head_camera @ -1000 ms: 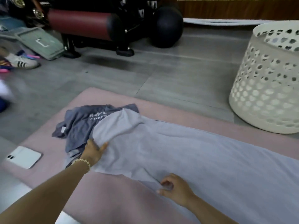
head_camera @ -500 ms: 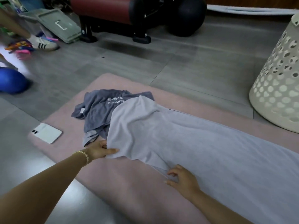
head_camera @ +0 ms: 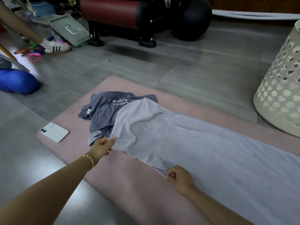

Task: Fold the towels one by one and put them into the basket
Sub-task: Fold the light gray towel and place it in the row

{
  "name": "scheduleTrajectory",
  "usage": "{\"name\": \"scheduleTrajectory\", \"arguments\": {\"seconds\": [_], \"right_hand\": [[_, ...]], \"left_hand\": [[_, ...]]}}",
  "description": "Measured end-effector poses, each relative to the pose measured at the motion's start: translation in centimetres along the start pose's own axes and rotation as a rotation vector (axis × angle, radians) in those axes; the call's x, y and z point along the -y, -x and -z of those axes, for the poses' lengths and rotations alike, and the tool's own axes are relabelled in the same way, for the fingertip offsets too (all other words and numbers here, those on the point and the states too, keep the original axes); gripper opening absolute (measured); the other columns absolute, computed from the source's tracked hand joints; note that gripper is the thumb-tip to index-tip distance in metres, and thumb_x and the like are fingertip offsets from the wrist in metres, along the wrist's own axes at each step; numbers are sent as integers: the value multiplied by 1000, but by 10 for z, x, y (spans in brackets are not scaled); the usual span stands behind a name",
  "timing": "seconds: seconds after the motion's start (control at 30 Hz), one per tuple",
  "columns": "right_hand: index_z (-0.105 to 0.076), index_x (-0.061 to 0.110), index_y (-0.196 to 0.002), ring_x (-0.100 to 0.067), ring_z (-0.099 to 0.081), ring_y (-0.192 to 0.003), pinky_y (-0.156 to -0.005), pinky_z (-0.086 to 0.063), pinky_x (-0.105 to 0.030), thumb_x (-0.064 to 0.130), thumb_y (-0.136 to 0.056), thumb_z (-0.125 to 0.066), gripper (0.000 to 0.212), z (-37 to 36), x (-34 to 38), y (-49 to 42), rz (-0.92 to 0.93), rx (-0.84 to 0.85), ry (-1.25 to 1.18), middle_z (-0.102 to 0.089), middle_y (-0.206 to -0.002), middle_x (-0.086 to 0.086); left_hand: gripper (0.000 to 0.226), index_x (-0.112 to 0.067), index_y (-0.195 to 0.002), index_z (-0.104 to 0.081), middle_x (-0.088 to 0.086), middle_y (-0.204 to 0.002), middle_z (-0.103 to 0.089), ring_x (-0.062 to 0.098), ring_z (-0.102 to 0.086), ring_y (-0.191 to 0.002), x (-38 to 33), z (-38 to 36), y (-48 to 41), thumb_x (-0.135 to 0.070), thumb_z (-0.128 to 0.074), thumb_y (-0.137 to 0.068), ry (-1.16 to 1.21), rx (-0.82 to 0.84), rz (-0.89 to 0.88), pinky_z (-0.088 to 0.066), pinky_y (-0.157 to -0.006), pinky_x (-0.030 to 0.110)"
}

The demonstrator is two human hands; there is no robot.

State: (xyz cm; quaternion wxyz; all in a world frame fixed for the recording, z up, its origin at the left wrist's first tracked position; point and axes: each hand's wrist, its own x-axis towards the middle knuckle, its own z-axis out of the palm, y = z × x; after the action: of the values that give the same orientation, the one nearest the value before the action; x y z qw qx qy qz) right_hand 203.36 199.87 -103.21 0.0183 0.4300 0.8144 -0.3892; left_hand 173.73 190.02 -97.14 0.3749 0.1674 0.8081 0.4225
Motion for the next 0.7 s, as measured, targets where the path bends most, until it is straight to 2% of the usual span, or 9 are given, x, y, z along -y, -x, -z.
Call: {"name": "scheduleTrajectory", "arguments": {"seconds": [0.07, 0.17, 0.23, 0.33, 0.4, 0.47, 0.57, 0.63, 0.7], "right_hand": [[-57, 34, -64, 3, -50, -55, -57, -34, -9, 22, -84, -69, 26, 7, 9, 9, 123, 193, -137, -55, -55, 20], [-70, 29, -80, 6, -48, -53, -60, -35, -7, 26, -82, -71, 4, 5, 19, 28, 243, 512, -173, -54, -50, 28], [-70, 31, -71, 6, -51, -56, -62, -37, -7, 28, -81, -71, 10, -8, 16, 35, 254, 579, -147, -56, -52, 28], [-63, 32, -62, 7, -53, -55, -61, -38, -6, 27, -82, -70, 21, -22, 10, 33, 178, 531, -151, -57, -52, 27], [-60, 30, -70, 8, -53, -55, -59, -40, -7, 18, -85, -68, 21, -19, 10, 20, 88, 478, -266, -60, -54, 19], [-60, 27, -75, 9, -54, -57, -61, -41, -8, 9, -86, -66, 22, -3, 12, 0, 43, 385, -358, -62, -56, 17], [-63, 21, -77, 10, -56, -59, -64, -43, -7, 8, -86, -67, 16, 43, 17, -35, 26, 234, -426, -63, -65, 15], [-65, 17, -80, 6, -57, -64, -64, -43, -5, 8, -86, -67, 11, 72, 22, -59, 24, 130, -471, -63, -74, 10], [-68, 10, -87, 1, -56, -69, -62, -42, -3, 8, -87, -66, 3, 94, 26, -82, 9, 12, -508, -64, -80, 6]], "left_hand": [[26, -11, -81, -59, 2, -79, -55, 16, -51, -77, -4, 0, -2, -34, -57, -92, 12, -83, -53, -44, -69, 23], [27, -5, -87, -59, 6, -79, -54, 18, -51, -75, 2, -1, 0, -31, -54, -94, 138, -186, -69, -49, -68, 28], [33, -6, -78, -57, 7, -69, -51, 21, -48, -67, 15, 0, 4, -33, -50, -96, -5, -207, -72, -46, -63, 32], [50, -5, -66, -56, 6, -53, -49, 23, -46, -54, 39, 15, 10, -40, -41, -98, -369, -151, 40, -41, -63, 31], [53, -2, -76, -63, 14, -67, -60, 29, -55, -64, 44, 23, 8, -42, -37, -98, -531, -147, 97, -42, -68, 31], [46, 0, -86, -63, 18, -84, -63, 33, -58, -81, 33, 22, -3, -37, -39, -99, -604, -241, -3, -38, -71, 31], [30, -6, -87, -59, 8, -86, -58, 26, -53, -85, -14, -1, -23, -32, -47, -97, -483, -339, -274, -40, -75, 35], [23, -14, -97, -62, 5, -94, -59, 26, -56, -90, -51, -24, -39, -34, -50, -95, -473, -291, -438, -42, -81, 34], [30, -14, -115, -62, 9, -112, -57, 28, -54, -106, -83, -52, -52, -33, -51, -95, -504, -200, -507, -41, -90, 33]]}}
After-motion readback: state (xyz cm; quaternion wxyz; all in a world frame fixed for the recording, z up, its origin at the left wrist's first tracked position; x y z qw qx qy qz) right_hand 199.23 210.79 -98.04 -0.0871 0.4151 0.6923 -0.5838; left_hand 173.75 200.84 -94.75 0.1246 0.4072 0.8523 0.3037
